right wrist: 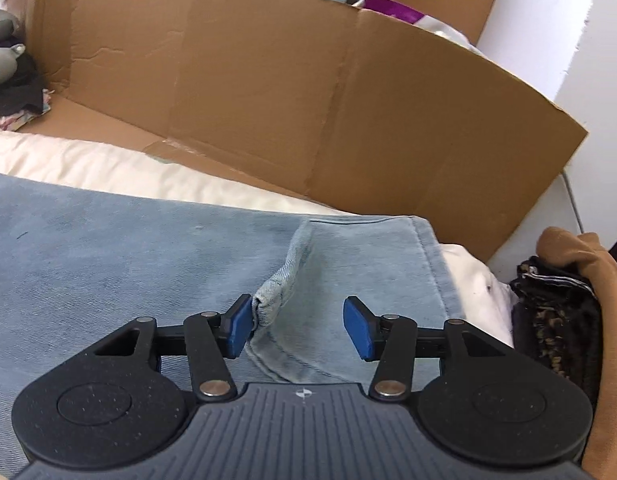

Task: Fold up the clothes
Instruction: 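Close the right tool on the jeans hem while the left tool presses the jeans flat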

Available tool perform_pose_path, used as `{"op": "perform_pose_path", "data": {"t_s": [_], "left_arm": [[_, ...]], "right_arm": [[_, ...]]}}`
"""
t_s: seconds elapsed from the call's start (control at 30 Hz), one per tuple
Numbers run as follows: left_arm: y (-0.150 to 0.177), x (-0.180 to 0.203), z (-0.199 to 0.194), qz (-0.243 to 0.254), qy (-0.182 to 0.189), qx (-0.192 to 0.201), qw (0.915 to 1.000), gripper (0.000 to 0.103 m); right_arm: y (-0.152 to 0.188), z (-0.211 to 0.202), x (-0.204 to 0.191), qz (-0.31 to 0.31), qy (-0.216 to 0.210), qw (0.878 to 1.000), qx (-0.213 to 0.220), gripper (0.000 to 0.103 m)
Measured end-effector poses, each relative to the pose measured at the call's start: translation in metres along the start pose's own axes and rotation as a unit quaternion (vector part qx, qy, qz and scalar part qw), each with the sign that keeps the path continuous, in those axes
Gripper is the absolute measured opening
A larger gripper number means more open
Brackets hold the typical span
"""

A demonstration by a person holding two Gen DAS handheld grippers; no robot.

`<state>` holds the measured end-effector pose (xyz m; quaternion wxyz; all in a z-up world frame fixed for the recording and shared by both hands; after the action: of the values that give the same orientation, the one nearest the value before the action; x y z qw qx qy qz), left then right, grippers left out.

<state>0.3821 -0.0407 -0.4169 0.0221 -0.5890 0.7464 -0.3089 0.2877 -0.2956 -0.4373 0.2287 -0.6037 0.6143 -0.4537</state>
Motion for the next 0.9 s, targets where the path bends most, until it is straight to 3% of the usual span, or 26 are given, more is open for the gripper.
{"op": "perform_pose_path", "data": {"t_s": [0.1,0.17,0.27,0.9], "left_arm": [[0.002,-0.003,0.002,-0.007,-0.001,-0.004,1.0,0.065],[0.004,-0.003,0.003,-0.009,-0.002,-0.006,0.9999,0.064],[0.004,-0.003,0.001,-0.008,-0.001,-0.006,1.0,0.064],[-0.003,0.002,0.0,-0.005,0.002,-0.001,1.0,0.064]], "right_arm": [[-0.002,0.001,0.004,0.02,-0.01,1.0,0.0,0.04],[-0.002,0.003,0.002,0.031,-0.03,0.999,-0.007,0.025],[-0.006,0.004,0.0,0.032,-0.047,0.998,-0.01,0.014],[-0.051,0.032,0.083,-0.077,-0.086,0.993,-0.011,0.009]]}}
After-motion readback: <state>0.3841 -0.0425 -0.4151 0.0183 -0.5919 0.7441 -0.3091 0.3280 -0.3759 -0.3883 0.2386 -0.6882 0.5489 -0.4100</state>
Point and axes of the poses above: each gripper's, at about its wrist camera, not at the fingertips, and z roughly the way its jaws point, x to its right, y to its underside, the point moved 6 cm from there along z, roughly the way its jaws point, and after that the axes turned 12 degrees about x, right-handed, at the moved point
